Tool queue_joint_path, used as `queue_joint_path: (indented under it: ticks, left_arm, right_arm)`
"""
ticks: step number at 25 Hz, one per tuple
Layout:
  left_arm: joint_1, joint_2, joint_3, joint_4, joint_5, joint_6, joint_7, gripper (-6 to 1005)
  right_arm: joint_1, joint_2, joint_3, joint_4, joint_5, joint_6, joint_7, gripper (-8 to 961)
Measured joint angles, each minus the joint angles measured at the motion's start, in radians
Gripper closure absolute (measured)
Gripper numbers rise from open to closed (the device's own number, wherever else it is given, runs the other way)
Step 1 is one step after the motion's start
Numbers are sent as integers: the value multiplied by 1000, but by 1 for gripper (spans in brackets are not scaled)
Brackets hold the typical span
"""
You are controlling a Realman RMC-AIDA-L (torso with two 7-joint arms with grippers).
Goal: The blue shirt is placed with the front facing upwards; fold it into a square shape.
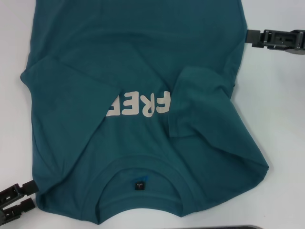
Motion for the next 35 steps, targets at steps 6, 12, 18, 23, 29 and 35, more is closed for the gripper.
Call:
queue_joint_path:
  ticks: [6, 12, 18, 23, 29, 35]
  left_arm:
    - [-7, -1, 5, 2, 7, -11, -9, 65]
    - [-24, -4, 7, 3, 20, -12, -9, 65]
    - [-35, -7, 6, 4, 27, -14, -10, 66]
    - [-33, -5, -4, 0, 33, -12, -15, 66]
    - [-27, 1, -8, -4, 32, -11, -20, 66]
    - [-31, 1, -7, -5, 34, -11, -22, 66]
  right_arm:
    - [0, 0, 13, 0, 0, -11, 1, 44]
    - [-3, 0, 15, 1, 0, -11, 1, 43]
    - [-5, -1, 31, 11, 0, -21, 1, 43]
    - [-5, -1, 37, 11, 0, -29, 0, 43]
    - [-7, -2, 44, 11, 0, -29, 0, 44]
    - [-6, -2, 48, 11, 0, -29, -1, 44]
